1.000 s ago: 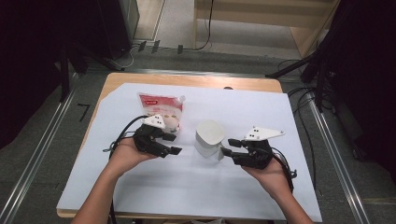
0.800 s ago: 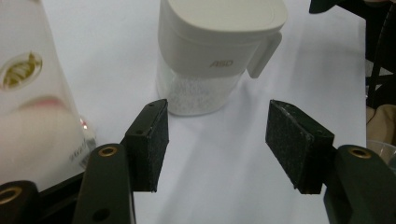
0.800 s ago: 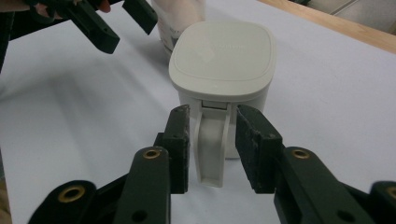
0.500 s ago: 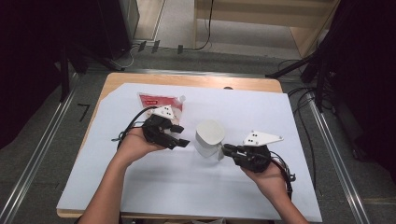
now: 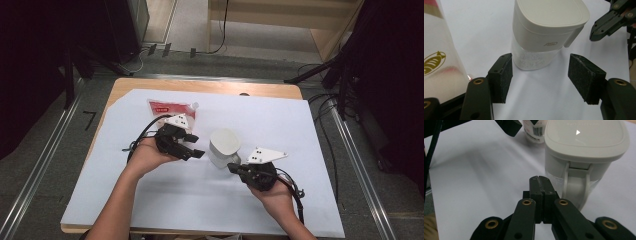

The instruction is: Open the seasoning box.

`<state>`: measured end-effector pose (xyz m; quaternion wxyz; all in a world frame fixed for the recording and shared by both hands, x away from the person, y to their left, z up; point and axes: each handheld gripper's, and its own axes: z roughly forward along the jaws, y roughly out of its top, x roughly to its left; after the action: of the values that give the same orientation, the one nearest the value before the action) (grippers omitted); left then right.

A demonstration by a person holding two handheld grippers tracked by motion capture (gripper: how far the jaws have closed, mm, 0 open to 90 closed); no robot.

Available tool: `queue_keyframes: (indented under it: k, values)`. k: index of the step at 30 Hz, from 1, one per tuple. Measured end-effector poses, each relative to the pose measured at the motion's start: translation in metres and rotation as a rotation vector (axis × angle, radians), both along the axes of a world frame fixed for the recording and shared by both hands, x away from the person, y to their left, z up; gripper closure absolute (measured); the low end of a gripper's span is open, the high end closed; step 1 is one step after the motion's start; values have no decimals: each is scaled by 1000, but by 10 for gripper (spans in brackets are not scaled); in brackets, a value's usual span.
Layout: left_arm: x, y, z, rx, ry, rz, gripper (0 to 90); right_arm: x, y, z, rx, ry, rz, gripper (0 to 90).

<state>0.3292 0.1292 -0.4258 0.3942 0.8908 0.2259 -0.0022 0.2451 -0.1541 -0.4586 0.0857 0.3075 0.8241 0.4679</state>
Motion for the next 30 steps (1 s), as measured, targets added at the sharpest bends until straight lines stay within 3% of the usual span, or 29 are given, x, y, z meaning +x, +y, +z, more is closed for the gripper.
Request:
queue_keyframes:
  k: [5, 12, 19, 30]
  values:
    - [0, -3, -2, -3, 29, 18, 375, 5, 1, -7, 23, 36, -17, 900]
    - [-1, -5, -6, 19, 25, 12, 371, 11, -3, -13, 25, 59, -45, 900]
    - [-1, -3, -4, 1, 19, 13, 363, 12, -6, -13, 18, 54, -44, 900]
    - [-1, -4, -3, 5, 17, 21, 349, 23, -25, -13, 47, 81, -98, 900]
